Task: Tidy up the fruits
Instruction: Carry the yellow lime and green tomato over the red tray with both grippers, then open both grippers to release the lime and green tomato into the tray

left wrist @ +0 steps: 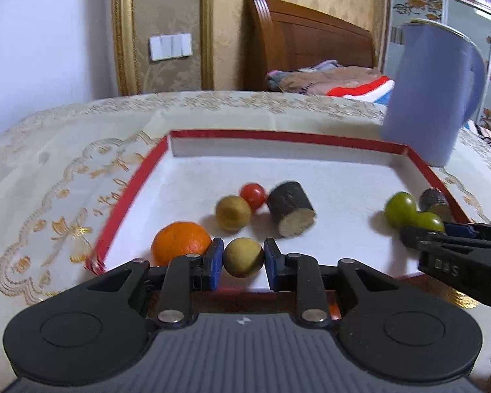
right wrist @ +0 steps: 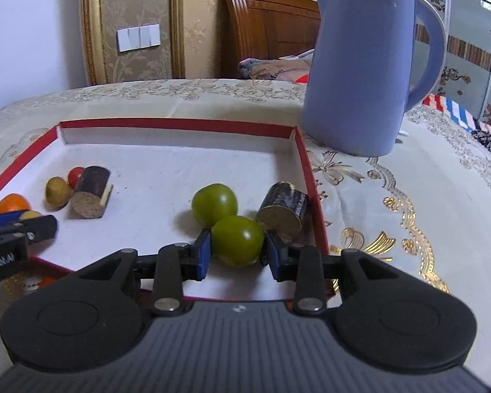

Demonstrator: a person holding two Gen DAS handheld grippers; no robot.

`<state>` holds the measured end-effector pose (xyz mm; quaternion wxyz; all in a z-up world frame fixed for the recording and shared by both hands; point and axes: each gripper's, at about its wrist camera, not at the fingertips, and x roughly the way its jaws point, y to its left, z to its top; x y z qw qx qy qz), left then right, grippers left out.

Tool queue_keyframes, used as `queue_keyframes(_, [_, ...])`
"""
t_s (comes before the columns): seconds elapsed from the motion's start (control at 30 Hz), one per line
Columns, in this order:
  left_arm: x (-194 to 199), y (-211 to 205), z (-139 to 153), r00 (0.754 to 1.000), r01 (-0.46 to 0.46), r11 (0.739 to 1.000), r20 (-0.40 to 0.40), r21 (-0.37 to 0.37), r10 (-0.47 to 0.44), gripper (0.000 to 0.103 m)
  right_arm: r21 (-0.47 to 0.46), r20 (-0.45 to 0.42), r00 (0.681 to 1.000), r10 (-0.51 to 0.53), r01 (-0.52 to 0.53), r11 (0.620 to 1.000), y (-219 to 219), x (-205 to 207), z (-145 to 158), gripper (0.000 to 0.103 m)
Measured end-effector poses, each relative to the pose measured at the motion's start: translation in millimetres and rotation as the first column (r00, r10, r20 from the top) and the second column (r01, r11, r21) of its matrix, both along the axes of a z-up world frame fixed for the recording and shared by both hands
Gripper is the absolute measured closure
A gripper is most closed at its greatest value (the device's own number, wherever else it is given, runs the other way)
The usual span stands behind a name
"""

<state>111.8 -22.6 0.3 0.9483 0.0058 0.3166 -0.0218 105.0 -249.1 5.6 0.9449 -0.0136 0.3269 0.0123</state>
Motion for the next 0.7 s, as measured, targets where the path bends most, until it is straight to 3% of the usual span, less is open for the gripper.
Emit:
queue_keyframes(0.23, [12, -7, -5, 1.0, -0.009, 0.998, 0.009, 0.067, 0.009, 0.077, -0.038, 0.014, 1.0, -0.016, 0.017, 0.999, 7, 15, -1, 0.07])
queue_keyframes(0.57, [17, -4, -8, 1.0, -0.023, 0.998, 0.008, 0.066, 0.022, 0.077, -0.022, 0.019, 1.0, -0.014, 0.014, 1.0, 6, 12, -2, 0.07])
queue_keyframes(0.67, [19, -2, -9, 1.0, -0.03, 0.998, 0.009, 0.06, 0.03, 0.077, -0.01, 0.02, 0.999, -0.025, 0.026, 1.0, 4, 12, -3, 0.066])
queue_keyframes(0.7, [19, -1, -9, 0.999, -0.032, 0.998, 0.007, 0.051, 0.031, 0.077, -0.007, 0.019, 0.999, -0.033, 0.033, 0.999, 2, 11, -3, 0.059])
